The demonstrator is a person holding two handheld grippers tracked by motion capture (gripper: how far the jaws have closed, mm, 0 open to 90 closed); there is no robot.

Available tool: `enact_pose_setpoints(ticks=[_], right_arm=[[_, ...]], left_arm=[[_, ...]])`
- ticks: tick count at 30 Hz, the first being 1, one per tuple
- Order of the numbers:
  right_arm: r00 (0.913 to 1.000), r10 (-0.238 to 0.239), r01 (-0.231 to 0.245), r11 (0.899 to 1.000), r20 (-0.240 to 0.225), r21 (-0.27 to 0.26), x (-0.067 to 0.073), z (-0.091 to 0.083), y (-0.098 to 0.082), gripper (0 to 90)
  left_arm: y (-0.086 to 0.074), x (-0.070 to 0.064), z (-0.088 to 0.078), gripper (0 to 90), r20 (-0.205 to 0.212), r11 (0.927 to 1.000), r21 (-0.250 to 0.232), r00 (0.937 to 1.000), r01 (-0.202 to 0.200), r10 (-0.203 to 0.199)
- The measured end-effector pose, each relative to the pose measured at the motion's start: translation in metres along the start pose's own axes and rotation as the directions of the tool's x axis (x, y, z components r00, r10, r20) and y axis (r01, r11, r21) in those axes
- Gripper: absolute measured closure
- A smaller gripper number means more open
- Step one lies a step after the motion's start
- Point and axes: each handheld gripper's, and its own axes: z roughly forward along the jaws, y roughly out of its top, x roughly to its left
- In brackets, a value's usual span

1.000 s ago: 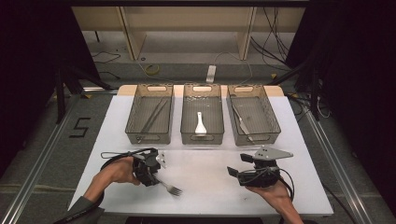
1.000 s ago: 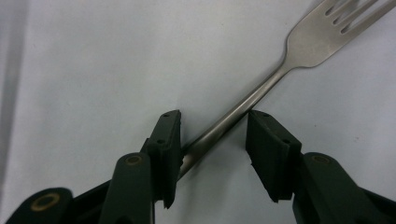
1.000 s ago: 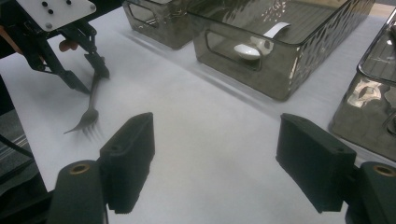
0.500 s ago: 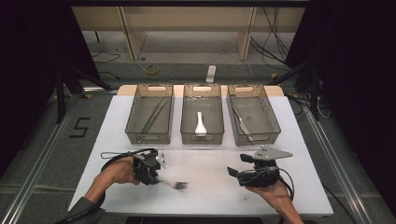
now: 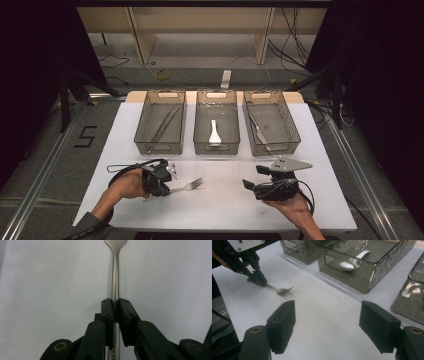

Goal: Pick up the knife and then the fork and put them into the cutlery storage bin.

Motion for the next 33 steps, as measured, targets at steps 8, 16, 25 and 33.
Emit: enact_pose_setpoints(ticks=[8,16,25,33], right_arm=[[1.0000,-0.002,0.002,1.000,-0.005,-0.003,0.001,0.000,0.000,30.1],[0.9999,-0.003,0.003,1.000,-0.012,-0.001,0.003,0.002,0.001,30.4],[0.9940,-0.086,0.083,0.996,-0.068,-0.037,0.026,0.009,0.012,30.4],[0.9506,-0.264,0.268,0.964,-0.164,0.002,0.066,0.034,0.020,30.6]], left_arm=[[0.001,0.003,-0.010,82.2,0.050,0.9895,-0.082,0.9921,0.119,-0.115],[0.006,0.001,-0.019,82.2,0.074,0.9792,-0.121,0.9851,0.163,-0.155],[0.026,-0.013,-0.026,82.2,0.134,0.9780,-0.153,0.9835,0.141,-0.121],[0.041,-0.021,-0.026,82.1,0.173,0.9808,-0.148,0.9798,0.127,-0.101]])
